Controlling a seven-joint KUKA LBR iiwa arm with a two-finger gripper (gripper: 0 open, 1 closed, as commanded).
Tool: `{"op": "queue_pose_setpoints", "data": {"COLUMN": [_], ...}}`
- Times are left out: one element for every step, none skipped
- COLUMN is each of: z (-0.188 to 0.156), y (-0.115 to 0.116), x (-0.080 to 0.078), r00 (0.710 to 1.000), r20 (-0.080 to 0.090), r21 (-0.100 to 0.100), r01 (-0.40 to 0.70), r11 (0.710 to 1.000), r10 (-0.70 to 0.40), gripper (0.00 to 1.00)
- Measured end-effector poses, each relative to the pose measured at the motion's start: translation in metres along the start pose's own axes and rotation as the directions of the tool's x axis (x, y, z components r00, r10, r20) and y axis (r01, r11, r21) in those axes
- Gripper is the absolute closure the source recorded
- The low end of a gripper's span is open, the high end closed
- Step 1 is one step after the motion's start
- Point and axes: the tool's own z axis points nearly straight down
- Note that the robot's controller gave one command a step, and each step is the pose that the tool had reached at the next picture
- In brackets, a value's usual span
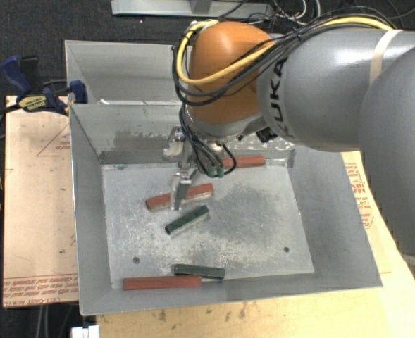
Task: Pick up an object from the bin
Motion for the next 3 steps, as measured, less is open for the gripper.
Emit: {"op": "queue_pose_setpoints", "data": {"z": [0.000,0.003,0.028], "y": [0.000,0.000,0.012], "x": [0.000,-0.001,0.010], "r00": [1.000,1.000,0.999], "r20": [0.000,0.005,-0.007], "r21": [0.000,-0.001,0.003], "r01": [0.000,0.010,0.044], "r11": [1.000,1.000,0.999], "r10": [0.000,-0.010,-0.044], "gripper": [0.00,0.00,0.00]}}
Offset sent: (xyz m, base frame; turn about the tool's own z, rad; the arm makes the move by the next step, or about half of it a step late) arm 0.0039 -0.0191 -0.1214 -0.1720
